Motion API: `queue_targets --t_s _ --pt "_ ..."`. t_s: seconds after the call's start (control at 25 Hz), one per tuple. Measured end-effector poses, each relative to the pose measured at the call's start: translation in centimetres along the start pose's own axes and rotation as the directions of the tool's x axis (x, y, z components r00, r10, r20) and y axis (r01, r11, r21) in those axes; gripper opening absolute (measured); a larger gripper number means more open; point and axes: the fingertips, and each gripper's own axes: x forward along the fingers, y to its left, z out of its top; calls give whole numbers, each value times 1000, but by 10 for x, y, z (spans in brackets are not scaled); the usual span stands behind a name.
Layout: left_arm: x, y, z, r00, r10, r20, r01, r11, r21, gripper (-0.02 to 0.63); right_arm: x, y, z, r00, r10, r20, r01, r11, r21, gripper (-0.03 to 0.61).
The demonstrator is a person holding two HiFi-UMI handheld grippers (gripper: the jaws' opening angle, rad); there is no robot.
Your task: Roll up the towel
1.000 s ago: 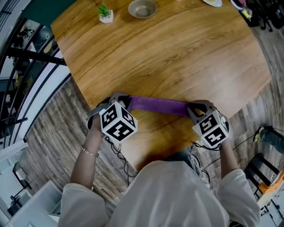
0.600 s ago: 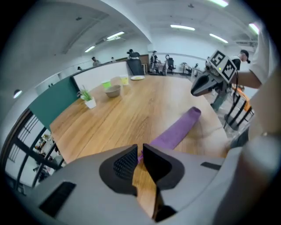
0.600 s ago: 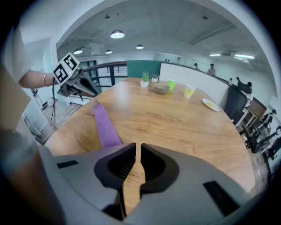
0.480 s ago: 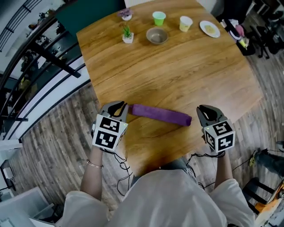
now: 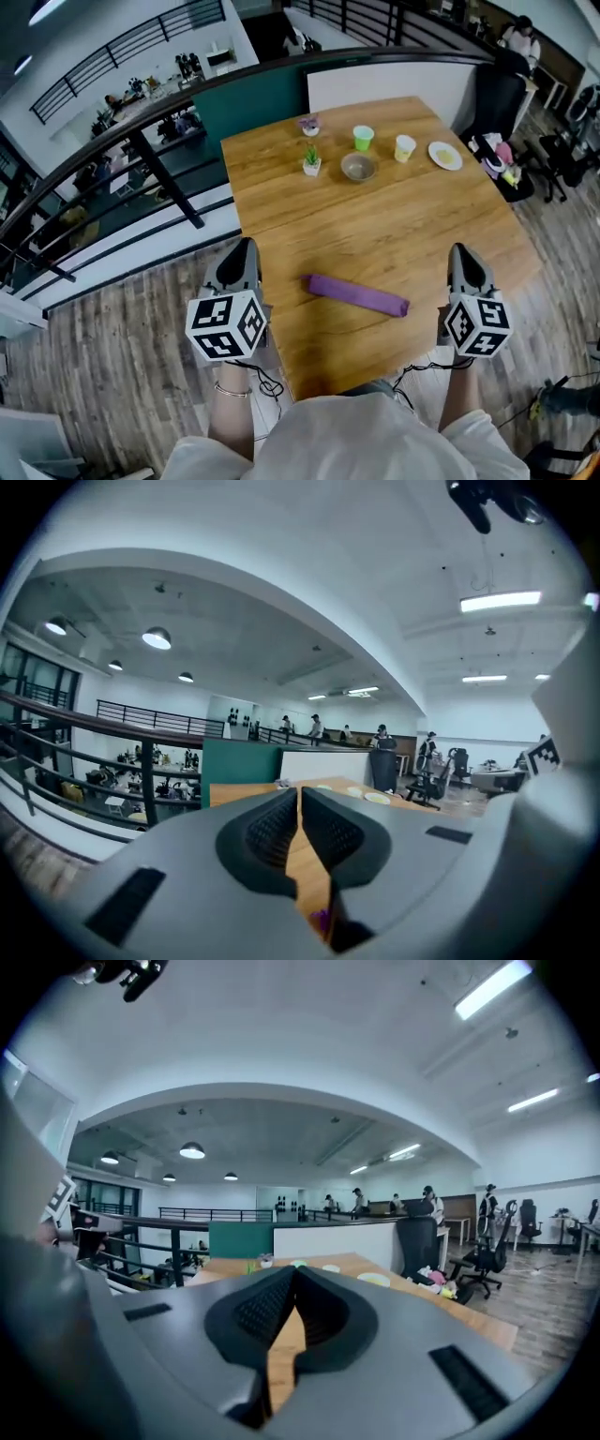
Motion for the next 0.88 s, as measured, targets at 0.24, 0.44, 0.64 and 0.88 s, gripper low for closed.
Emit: queue_targets --t_s 0.24,0.44,0.64,0.88 --pt "-32 12 9 996 66 60 -68 997 22 5 -24 -2 27 991 -71 112 71 997 2 0" --pt "-40 12 -6 996 78 44 -78 997 4 3 -33 -6 14 992 -89 93 90 996 -3 0" --pt "-35 14 -9 997 74 30 -74 997 1 3 -33 -5 11 991 -99 89 99 995 -4 0" --pt "-27 20 -7 997 80 20 -80 997 -8 3 -29 -3 6 993 -108 53 110 992 -53 -2"
